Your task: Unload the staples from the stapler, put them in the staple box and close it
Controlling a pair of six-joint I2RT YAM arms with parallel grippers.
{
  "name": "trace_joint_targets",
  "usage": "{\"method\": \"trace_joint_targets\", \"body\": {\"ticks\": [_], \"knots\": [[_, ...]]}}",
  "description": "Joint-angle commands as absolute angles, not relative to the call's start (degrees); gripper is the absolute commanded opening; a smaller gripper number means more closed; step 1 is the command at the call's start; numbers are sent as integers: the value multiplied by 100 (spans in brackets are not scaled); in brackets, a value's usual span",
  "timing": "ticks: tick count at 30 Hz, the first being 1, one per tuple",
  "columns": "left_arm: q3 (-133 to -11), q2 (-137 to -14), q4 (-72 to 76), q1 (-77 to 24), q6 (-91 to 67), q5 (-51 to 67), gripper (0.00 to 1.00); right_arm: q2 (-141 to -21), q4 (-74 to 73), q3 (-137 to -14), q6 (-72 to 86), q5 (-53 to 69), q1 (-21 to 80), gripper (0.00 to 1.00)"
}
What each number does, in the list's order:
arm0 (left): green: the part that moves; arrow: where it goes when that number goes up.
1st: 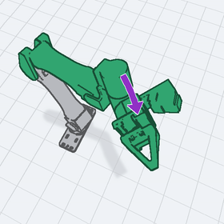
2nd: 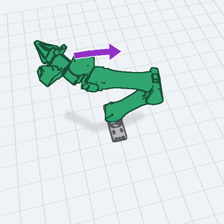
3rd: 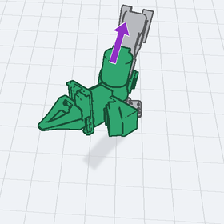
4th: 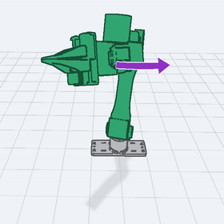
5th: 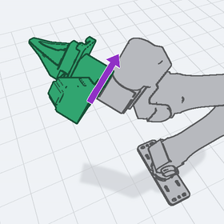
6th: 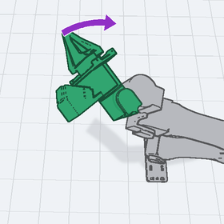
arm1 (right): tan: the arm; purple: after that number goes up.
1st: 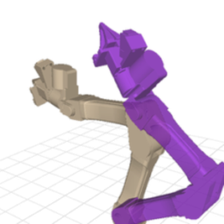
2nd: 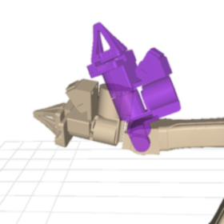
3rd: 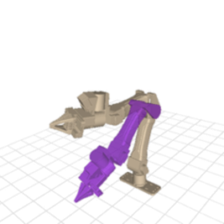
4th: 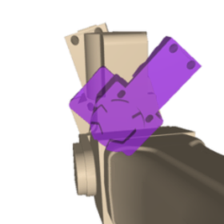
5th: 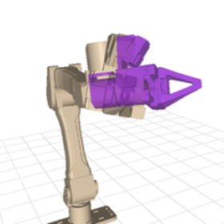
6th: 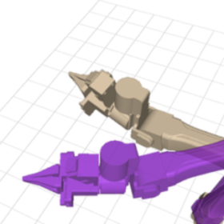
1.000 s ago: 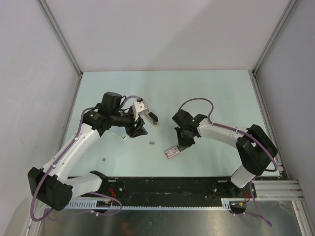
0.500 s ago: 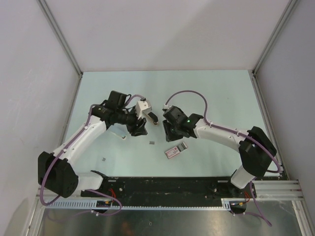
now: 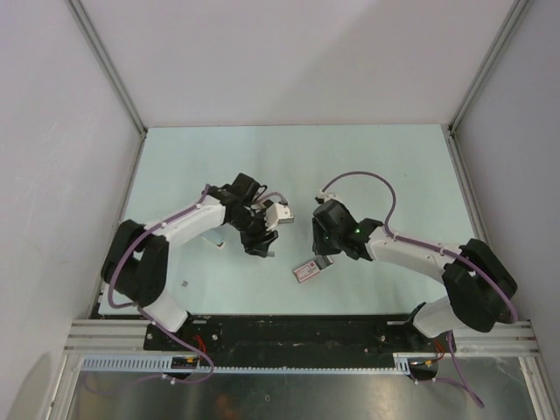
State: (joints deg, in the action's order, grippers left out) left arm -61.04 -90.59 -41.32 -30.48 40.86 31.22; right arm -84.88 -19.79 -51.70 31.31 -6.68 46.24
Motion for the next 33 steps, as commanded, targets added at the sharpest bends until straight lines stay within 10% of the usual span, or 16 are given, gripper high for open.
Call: {"method": "trace_joint_targets", "body": {"ticks": [1, 33], "knots": [[-6344, -9443, -4169, -3062, 4496, 3117, 56, -7901, -1182, -4672, 3360, -1101, 4614, 29], [-6408, -10211, -3366, -3691, 4851, 2162, 64, -7720, -394, -4131, 3342, -286, 4314, 26]]}}
